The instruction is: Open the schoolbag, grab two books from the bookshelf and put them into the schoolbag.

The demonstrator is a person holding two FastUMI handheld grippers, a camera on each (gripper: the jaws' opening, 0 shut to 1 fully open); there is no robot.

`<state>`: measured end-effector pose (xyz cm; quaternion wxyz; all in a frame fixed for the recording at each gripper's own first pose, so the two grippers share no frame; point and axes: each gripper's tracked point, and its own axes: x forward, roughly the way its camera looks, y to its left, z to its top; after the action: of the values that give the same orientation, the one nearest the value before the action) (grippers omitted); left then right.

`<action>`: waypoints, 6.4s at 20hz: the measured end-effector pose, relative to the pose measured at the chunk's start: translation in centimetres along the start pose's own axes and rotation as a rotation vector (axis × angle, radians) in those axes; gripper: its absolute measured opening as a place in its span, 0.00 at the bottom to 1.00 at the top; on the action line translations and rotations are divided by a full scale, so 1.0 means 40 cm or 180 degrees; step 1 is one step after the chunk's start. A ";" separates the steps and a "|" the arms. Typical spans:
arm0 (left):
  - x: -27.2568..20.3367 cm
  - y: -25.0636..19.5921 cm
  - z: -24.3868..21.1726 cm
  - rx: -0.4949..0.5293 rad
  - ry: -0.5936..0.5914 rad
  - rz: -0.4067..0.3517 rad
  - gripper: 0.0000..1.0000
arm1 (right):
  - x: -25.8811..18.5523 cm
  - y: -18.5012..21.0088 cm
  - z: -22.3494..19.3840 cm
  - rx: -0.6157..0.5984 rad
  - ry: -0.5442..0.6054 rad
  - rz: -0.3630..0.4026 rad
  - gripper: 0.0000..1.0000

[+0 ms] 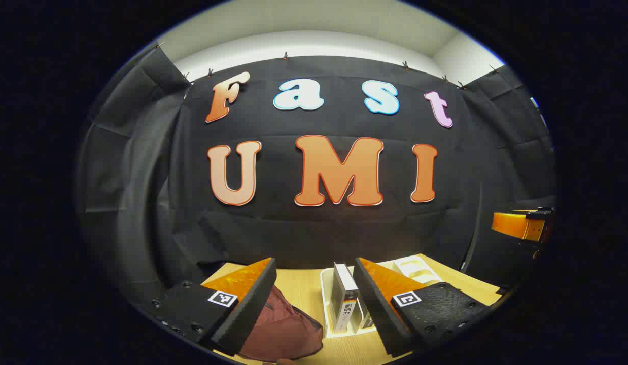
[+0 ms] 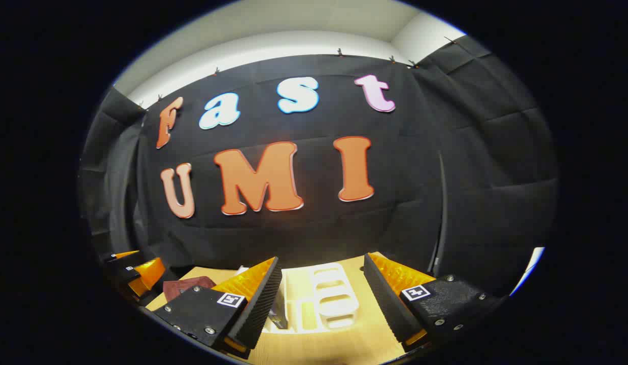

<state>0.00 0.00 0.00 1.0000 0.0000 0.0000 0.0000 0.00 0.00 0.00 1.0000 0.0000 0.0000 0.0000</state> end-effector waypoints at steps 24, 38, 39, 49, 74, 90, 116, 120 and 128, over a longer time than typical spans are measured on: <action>0.097 -0.026 0.033 0.0059 -0.0068 0.0044 0.96 | 0.081 0.106 -0.014 -0.0132 0.0225 0.0256 0.96; 0.099 0.033 0.011 -0.0061 -0.0049 0.0138 0.95 | 0.102 0.141 -0.048 -0.0101 0.0347 0.0320 0.96; 0.098 0.035 0.008 -0.0061 -0.0047 0.0130 0.95 | 0.103 0.142 -0.053 -0.0103 0.0356 0.0317 0.96; 0.104 0.049 -0.038 0.0067 0.0080 0.0134 0.95 | 0.107 0.123 -0.075 -0.0191 0.0393 0.0242 0.96; -0.022 0.042 -0.836 0.2636 0.1869 -0.0495 0.97 | 0.047 -0.114 -0.301 -0.0335 0.1310 -0.0250 0.97; 0.021 0.081 -0.888 0.2617 0.2278 -0.0579 0.58 | 0.065 -0.114 -0.321 -0.0230 0.1453 -0.0107 0.97; 0.068 0.149 -0.726 0.1502 0.3491 -0.1848 0.01 | 0.108 0.060 -0.286 0.0200 0.1380 -0.0280 0.97; 0.111 0.198 -0.637 0.1718 0.3403 -0.2207 0.01 | 0.115 0.112 -0.288 0.0244 0.1354 -0.0394 0.97; 0.259 0.289 -0.488 0.2301 0.3061 -0.2227 0.01 | 0.129 0.143 -0.248 0.0289 0.1400 -0.0420 0.97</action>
<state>10.36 11.57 -19.53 0.7675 0.3330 0.4430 -0.3223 5.16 5.74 -9.91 0.9727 0.0450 0.2179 -0.0654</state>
